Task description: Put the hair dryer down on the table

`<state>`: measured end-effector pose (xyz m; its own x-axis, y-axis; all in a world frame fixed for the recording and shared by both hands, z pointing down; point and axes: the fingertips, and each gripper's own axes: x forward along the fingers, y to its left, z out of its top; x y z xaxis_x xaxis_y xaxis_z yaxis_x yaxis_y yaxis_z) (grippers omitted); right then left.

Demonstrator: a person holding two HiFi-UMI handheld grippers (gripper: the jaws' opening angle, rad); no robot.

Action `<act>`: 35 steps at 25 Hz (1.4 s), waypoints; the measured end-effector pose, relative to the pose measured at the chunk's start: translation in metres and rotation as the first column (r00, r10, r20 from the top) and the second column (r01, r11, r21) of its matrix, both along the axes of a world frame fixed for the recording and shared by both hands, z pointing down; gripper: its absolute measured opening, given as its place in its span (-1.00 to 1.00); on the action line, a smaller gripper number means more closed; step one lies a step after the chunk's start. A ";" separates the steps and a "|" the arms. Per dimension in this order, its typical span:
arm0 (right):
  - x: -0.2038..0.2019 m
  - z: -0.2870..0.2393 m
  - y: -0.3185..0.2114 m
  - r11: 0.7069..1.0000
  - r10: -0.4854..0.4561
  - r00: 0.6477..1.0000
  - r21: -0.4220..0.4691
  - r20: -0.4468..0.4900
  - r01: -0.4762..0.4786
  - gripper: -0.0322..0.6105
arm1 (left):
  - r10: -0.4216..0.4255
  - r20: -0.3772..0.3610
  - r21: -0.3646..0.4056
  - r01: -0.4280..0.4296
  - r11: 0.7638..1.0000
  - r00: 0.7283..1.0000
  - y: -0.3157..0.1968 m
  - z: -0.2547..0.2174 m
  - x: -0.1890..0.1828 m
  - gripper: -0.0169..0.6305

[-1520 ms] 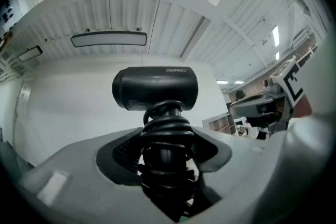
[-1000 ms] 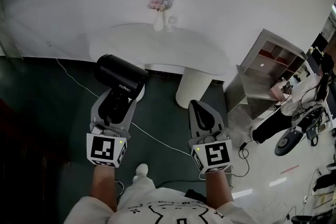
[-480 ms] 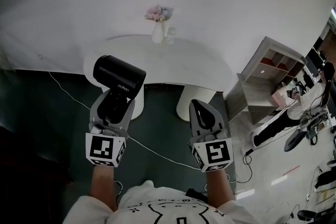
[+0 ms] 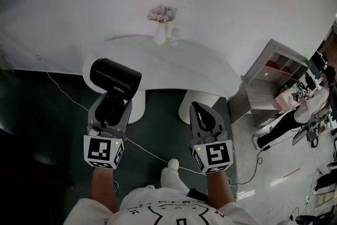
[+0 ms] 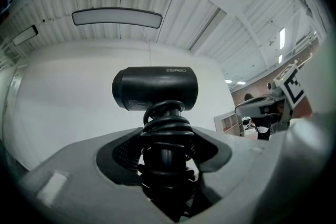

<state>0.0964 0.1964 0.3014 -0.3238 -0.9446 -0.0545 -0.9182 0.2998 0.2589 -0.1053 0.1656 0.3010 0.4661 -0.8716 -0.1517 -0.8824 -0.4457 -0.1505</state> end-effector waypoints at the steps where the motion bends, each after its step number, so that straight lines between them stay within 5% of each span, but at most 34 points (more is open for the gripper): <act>1: 0.001 0.003 -0.007 1.000 -0.003 1.000 -0.007 0.002 0.003 -0.90 | -0.006 0.001 -0.006 0.006 1.000 1.000 -0.005 0.003 -0.001 -0.13; 8: 0.030 0.011 -0.093 0.998 -0.036 0.999 -0.045 0.039 0.037 -0.90 | -0.068 0.013 -0.058 0.068 0.996 0.998 -0.080 0.009 0.014 -0.13; 16: 0.037 0.023 -0.144 0.996 -0.086 0.995 -0.004 0.046 0.086 -0.90 | -0.113 0.002 -0.015 0.113 0.993 0.994 -0.117 0.019 0.022 -0.13; 25: 0.093 0.012 -0.271 0.989 -0.143 0.989 -0.022 0.024 0.144 -0.90 | -0.190 -0.009 -0.014 0.190 0.982 0.982 -0.234 0.000 0.071 -0.13; 35: 0.105 0.032 -0.329 0.979 -0.189 0.980 -0.069 0.057 0.193 -0.90 | -0.255 0.014 -0.077 0.255 0.964 0.967 -0.277 0.026 0.078 -0.13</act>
<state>0.2015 -0.1329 0.3334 -0.4974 -0.8675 -0.0078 -0.8533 0.4875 0.1848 -0.0273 -0.1114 0.3266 0.2270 -0.9708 -0.0776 -0.9680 -0.2162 -0.1276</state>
